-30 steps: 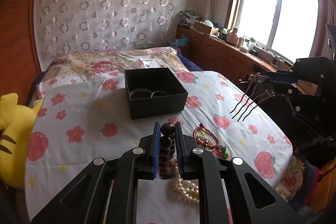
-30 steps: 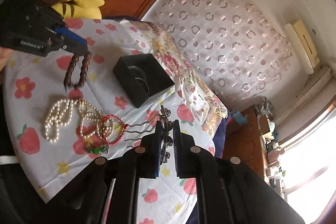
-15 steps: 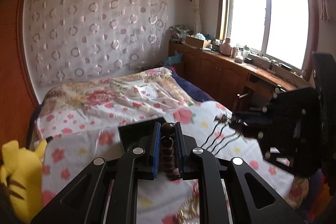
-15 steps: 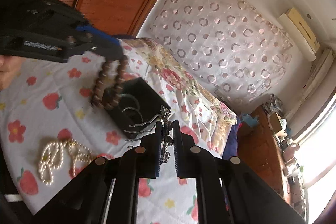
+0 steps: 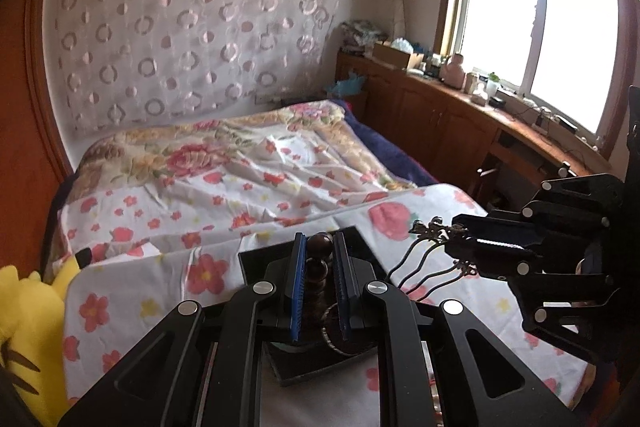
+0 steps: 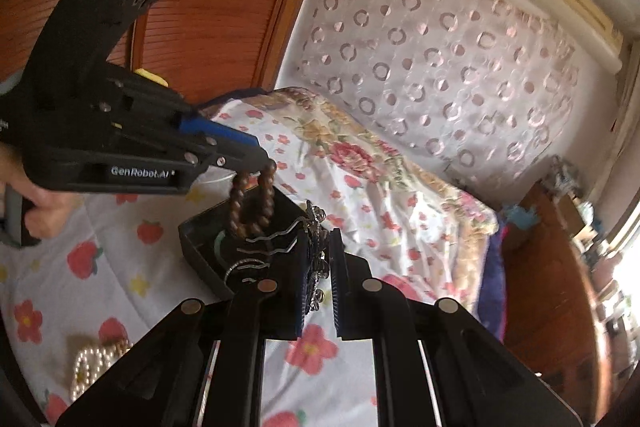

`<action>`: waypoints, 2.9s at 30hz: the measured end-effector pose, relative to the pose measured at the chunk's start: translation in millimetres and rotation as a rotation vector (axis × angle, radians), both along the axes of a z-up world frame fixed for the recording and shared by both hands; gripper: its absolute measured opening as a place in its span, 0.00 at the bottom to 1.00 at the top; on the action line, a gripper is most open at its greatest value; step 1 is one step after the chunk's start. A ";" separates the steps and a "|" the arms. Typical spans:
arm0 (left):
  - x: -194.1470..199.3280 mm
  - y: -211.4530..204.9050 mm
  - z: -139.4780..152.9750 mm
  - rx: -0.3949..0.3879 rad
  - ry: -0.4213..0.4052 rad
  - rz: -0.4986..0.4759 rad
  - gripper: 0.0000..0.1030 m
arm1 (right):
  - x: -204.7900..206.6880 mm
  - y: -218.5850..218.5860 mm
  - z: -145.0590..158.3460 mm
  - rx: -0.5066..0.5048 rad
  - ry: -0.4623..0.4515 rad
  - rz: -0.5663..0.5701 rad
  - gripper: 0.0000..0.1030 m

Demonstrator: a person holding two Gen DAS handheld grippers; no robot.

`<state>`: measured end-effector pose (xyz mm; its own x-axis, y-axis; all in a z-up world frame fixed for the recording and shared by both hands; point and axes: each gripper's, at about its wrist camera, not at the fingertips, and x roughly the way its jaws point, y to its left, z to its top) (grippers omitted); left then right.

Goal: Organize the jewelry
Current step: 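Carry bead bracelet with left tool to box while right tool carries hairpins, then release bead bracelet from left tool into box while right tool releases hairpins, then move both tools back to the pearl necklaces and red string bracelet, then grasp the white pearl necklace with the left tool while right tool holds green pendant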

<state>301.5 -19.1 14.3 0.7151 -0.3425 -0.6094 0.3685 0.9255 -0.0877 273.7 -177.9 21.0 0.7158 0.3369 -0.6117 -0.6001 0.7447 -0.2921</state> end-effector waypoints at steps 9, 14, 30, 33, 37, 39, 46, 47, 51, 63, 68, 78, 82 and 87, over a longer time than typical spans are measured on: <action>11.4 21.5 -19.5 -0.030 0.036 0.045 0.23 | 24.8 16.8 -27.0 0.037 0.069 0.024 0.12; 5.5 32.1 -16.3 -0.030 0.014 0.082 0.38 | 31.2 21.0 -32.8 0.066 0.096 0.031 0.12; -43.2 46.5 -16.4 -0.003 -0.022 0.142 0.74 | 2.8 -2.7 -23.9 0.173 0.119 -0.013 0.20; -57.6 45.0 -16.3 0.007 -0.026 0.148 0.81 | -15.7 -14.3 -23.1 0.189 0.123 -0.028 0.20; -80.7 41.7 -17.2 0.005 -0.038 0.145 0.85 | -46.3 -26.9 -29.0 0.195 0.134 -0.045 0.21; -95.8 39.9 -20.5 0.003 -0.036 0.138 0.85 | -60.9 -33.3 -33.5 0.203 0.145 -0.052 0.27; -139.9 31.4 -40.1 0.015 -0.012 0.120 0.85 | -99.4 -48.7 -62.5 0.189 0.217 -0.075 0.36; -145.8 30.2 -44.4 0.019 -0.005 0.119 0.85 | -104.6 -51.0 -69.4 0.184 0.239 -0.082 0.36; -164.5 28.1 -58.7 0.022 0.019 0.116 0.85 | -118.4 -52.7 -91.0 0.166 0.300 -0.099 0.36; -195.8 29.4 -82.9 0.006 0.075 0.126 0.85 | -123.9 -44.7 -122.2 0.158 0.383 -0.143 0.21; -199.8 29.9 -84.8 -0.002 0.086 0.127 0.85 | -133.6 -45.0 -119.9 0.090 0.357 -0.119 0.09; -218.0 11.5 -95.6 -0.002 0.119 0.073 0.85 | -143.1 -79.3 -113.7 0.092 0.299 -0.182 0.08; -230.5 -3.3 -96.1 0.004 0.126 0.031 0.68 | -140.9 -84.7 -117.6 0.102 0.301 -0.200 0.08; -236.6 -20.5 -104.3 0.006 0.169 -0.026 0.40 | -139.4 -86.0 -121.0 0.119 0.304 -0.210 0.09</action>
